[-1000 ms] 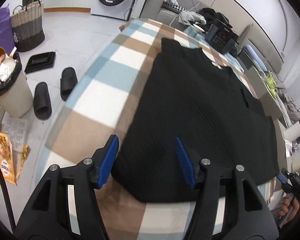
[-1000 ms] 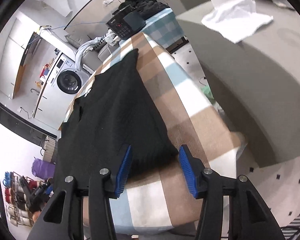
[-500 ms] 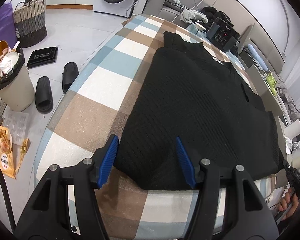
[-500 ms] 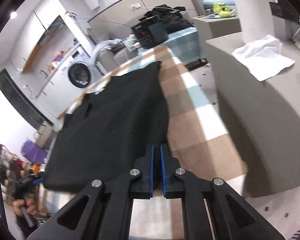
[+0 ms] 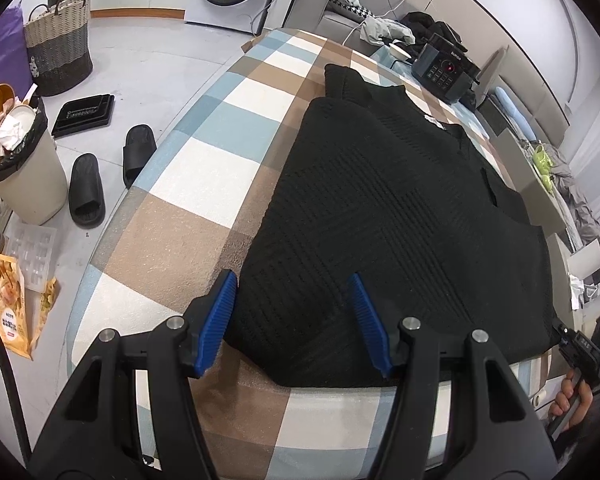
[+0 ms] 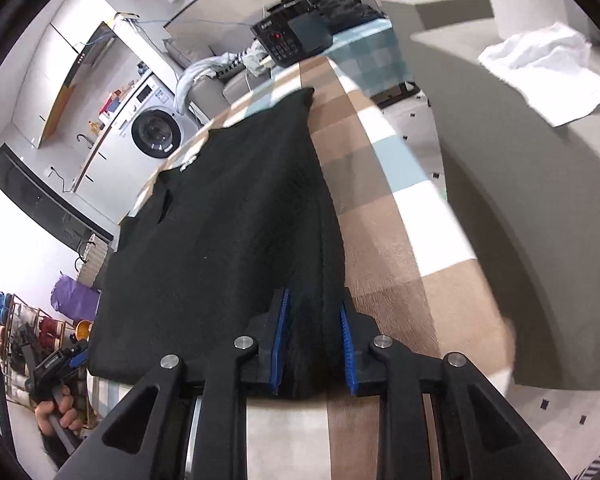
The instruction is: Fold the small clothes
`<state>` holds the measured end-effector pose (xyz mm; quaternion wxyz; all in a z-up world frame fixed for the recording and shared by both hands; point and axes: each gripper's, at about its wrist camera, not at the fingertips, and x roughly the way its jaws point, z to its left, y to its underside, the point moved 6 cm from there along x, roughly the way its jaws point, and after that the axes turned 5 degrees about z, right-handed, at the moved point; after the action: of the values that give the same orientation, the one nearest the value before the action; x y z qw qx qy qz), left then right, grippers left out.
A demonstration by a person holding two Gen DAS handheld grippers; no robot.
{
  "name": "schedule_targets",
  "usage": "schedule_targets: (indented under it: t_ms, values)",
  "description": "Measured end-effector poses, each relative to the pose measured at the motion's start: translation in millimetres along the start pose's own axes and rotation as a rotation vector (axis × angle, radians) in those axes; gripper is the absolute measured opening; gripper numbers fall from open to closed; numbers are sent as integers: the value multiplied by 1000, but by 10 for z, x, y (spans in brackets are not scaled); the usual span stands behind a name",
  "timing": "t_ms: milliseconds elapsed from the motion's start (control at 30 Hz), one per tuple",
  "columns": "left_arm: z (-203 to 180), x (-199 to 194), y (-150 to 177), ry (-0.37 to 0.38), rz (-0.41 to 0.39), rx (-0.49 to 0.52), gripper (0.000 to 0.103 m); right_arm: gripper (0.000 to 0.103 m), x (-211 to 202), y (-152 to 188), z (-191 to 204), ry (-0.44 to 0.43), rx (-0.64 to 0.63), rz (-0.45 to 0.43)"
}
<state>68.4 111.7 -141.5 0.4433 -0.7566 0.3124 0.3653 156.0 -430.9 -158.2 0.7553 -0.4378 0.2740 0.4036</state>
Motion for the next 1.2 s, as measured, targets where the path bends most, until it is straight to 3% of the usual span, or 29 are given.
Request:
schedule_targets:
  t_ms: [33, 100, 167, 233, 367, 467, 733, 800, 900, 933, 967, 1000, 1100, 1200]
  values:
    - [-9, 6, -2, -1, 1, 3, 56, 23, 32, -14, -3, 6, 3, 1]
    - [-24, 11, -12, -3, 3, 9, 56, 7, 2, -29, 90, -16, -43, -29]
    - [-21, 17, -21, -8, 5, 8, 56, 6, -133, -36, 199, -82, -88, -81]
    - [-13, 20, -33, -9, 6, 6, 56, 6, -257, -77, 135, -111, -49, -123]
    - [-15, 36, -60, -15, 9, 10, 56, 6, -85, -72, -150, 12, 24, -46]
    - [-55, 20, -78, -22, 6, 22, 56, 6, -75, -46, -165, 25, 28, -40]
    - [-85, -19, -95, -18, -2, 29, 56, 12, -199, 34, -152, 13, 23, -28]
    - [-113, -36, -100, -15, -6, 39, 56, 24, -227, 101, -163, -71, 53, -29]
    - [-147, -28, -96, -11, -5, 51, 56, 27, -191, 116, -202, -131, 90, -34]
    - [-145, -24, -98, -9, -3, 51, 56, 26, -179, 108, -189, -108, 75, -34]
    - [-151, -19, -90, -9, -1, 52, 56, 13, -184, 96, -153, -57, 32, -47]
    - [-154, -16, -81, -8, 0, 53, 56, 8, -198, 91, -113, -22, -3, -55]
    - [-124, -41, -71, -6, -5, 46, 56, 6, -290, 59, -34, -19, -30, -82]
    - [-99, -64, -51, -4, -13, 38, 56, 6, -256, 70, -160, 71, 8, -52]
